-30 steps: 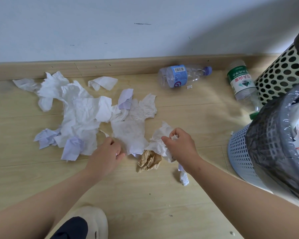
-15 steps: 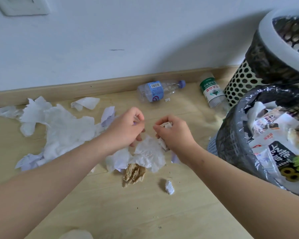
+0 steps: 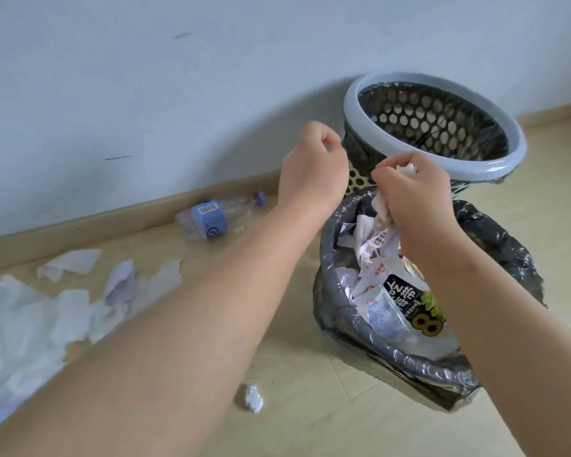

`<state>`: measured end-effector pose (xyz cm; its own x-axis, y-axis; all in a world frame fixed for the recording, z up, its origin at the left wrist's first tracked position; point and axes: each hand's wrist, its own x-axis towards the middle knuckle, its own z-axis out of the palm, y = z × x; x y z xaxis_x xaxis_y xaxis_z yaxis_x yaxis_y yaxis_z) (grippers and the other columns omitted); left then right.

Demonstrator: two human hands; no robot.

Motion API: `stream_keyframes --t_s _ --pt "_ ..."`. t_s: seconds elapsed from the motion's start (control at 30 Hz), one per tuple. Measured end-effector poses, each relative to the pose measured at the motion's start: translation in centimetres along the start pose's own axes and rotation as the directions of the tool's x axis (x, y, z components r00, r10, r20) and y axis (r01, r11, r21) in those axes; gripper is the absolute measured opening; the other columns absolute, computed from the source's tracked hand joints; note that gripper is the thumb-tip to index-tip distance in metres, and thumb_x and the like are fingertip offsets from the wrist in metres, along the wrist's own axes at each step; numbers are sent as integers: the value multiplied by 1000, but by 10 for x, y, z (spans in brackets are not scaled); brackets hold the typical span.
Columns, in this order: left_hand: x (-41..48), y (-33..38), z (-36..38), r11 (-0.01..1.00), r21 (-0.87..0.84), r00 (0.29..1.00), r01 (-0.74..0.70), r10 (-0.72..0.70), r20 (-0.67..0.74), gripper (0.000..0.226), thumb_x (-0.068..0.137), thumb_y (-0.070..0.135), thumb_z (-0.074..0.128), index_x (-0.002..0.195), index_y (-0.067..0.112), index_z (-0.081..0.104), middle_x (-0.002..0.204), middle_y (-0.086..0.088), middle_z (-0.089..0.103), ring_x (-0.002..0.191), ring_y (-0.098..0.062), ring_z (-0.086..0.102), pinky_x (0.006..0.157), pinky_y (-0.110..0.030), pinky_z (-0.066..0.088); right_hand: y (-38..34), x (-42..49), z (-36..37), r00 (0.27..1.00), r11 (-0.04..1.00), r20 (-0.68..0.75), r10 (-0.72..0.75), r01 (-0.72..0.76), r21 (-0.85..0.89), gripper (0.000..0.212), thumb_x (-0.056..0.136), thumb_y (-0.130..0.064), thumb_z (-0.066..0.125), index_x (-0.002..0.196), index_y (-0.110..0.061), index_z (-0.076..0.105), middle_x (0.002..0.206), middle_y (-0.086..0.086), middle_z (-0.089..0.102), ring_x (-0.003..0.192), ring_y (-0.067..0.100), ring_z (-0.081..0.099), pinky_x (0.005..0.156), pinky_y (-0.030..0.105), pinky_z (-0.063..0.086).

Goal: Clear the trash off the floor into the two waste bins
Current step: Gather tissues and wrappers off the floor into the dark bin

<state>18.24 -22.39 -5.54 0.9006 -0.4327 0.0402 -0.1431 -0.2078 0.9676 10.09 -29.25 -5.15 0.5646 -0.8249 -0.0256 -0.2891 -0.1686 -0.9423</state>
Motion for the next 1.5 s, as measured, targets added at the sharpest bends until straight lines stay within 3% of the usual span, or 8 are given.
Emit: stream_keyframes --t_s 0.17,0.33,0.53,0.7,0.87,1.07,1.33,1.5 --pt "-37 -8 35 973 195 969 -121 73 236 18 93 18 34 86 17 51 78 4 55 80 -20 53 68 -33 41 34 5 -48 989 948 56 140 -117 -296 8 83 -7 54 78 -13 59 61 3 51 42 15 45 41 24 43" --pt "-45 -27 50 868 442 756 -226 -130 641 21 95 18 33 103 14 52 109 -6 51 95 -23 51 75 -33 40 52 5 -83 914 863 250 321 -174 -474 13 85 -25 61 79 -14 63 86 8 62 62 20 55 62 30 50" --pt "-41 -9 44 896 431 666 -111 -255 701 33 96 15 32 110 12 61 118 -5 61 113 -21 54 95 -32 42 51 9 -100 818 858 395 419 -213 -468 29 86 -42 57 71 -23 73 101 -1 60 94 19 53 91 38 43" --pt "-39 -4 38 928 373 612 2 -296 733 35 96 12 34 117 5 61 119 -8 63 116 -20 56 97 -32 43 38 8 -98 722 861 512 465 -235 -451 38 91 -51 42 88 -26 70 100 -3 69 90 16 59 75 33 42" --pt "-26 -3 21 953 299 663 49 -255 704 32 95 11 37 116 19 60 118 -4 62 112 -15 57 86 -22 47 26 7 -89 773 884 486 407 -199 -422 33 91 -48 43 95 -29 70 105 -6 67 98 19 62 95 48 45" --pt "-12 -6 -32 968 246 727 46 -201 656 30 94 7 39 97 29 58 108 0 65 103 -14 61 90 -29 47 4 0 -48 861 967 482 166 -45 -253 16 90 -19 52 86 -14 68 93 4 70 85 20 65 83 39 52" --pt "-26 -75 -152 913 405 875 47 -234 425 32 87 -2 51 82 30 55 90 5 62 92 -17 58 80 -30 44 -11 -36 62 719 985 693 52 77 -154 19 91 -16 51 74 -16 59 64 -1 63 49 11 52 53 24 45" --pt "-65 -161 -196 764 639 941 88 -275 198 20 92 15 50 110 22 56 111 3 60 101 -14 56 85 -28 44 40 -78 149 580 908 799 159 232 -350 10 90 -19 52 89 -20 61 85 -4 60 73 14 56 63 26 46"
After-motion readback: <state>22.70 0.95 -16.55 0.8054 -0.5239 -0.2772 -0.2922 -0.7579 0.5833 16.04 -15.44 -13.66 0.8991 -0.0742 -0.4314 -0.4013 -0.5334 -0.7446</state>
